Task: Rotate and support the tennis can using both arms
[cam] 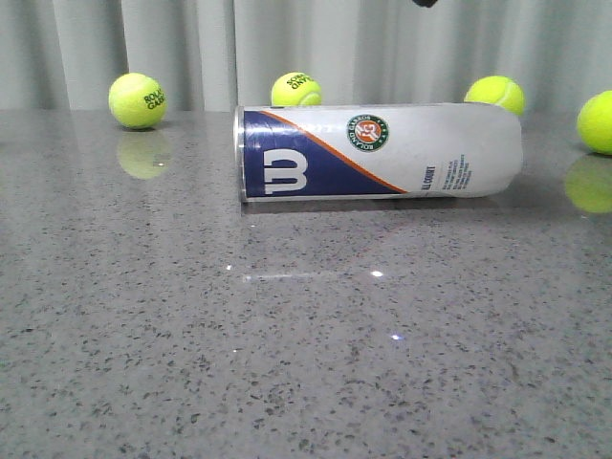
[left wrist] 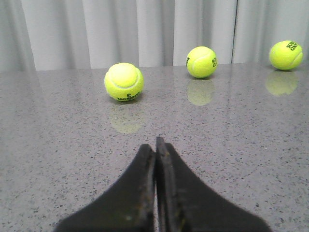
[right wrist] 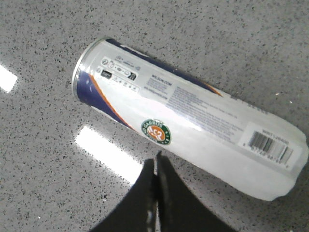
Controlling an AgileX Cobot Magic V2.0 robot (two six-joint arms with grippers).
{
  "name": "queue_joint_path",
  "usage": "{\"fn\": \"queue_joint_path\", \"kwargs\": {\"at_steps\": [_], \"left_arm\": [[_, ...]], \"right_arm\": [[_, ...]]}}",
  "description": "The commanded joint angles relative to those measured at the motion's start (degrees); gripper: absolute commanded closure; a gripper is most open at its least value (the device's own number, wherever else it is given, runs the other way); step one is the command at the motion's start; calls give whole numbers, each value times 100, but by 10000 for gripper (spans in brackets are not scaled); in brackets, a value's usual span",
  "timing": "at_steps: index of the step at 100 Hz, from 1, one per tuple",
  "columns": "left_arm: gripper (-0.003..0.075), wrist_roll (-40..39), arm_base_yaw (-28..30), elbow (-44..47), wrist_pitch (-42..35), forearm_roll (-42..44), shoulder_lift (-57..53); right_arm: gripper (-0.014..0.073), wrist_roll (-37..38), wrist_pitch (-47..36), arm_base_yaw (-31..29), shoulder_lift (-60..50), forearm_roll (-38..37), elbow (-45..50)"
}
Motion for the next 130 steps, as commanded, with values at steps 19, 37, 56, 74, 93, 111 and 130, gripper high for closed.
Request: {"fn": "queue_joint_path", "kwargs": {"at_steps": [19, 37, 56, 74, 93, 111, 130], "left_arm": [[738, 3, 3, 251, -430, -43, -197], [738, 3, 3, 251, -430, -43, -197], [738, 3, 3, 251, -430, -43, -197], [738, 3, 3, 251, -430, -43, -197], [738, 3, 3, 251, -430, -43, -197], [738, 3, 3, 228, -479, -43, -197], [738, 3, 3, -163, -210, 1, -183]], "right_arm": [[663, -34, -1960, -35, -1899, 102, 1852], [663, -34, -3029, -35, -3174, 102, 3355], [663, -34, -3856, -35, -4652, 102, 4736], [663, -34, -4579, -35, -6112, 102, 5889], [663, -34, -4998, -35, -7549, 102, 6699], [663, -34, -4982, -35, -8400, 102, 7006], [663, -34, -4982, -35, -8514, 102, 7012]]}}
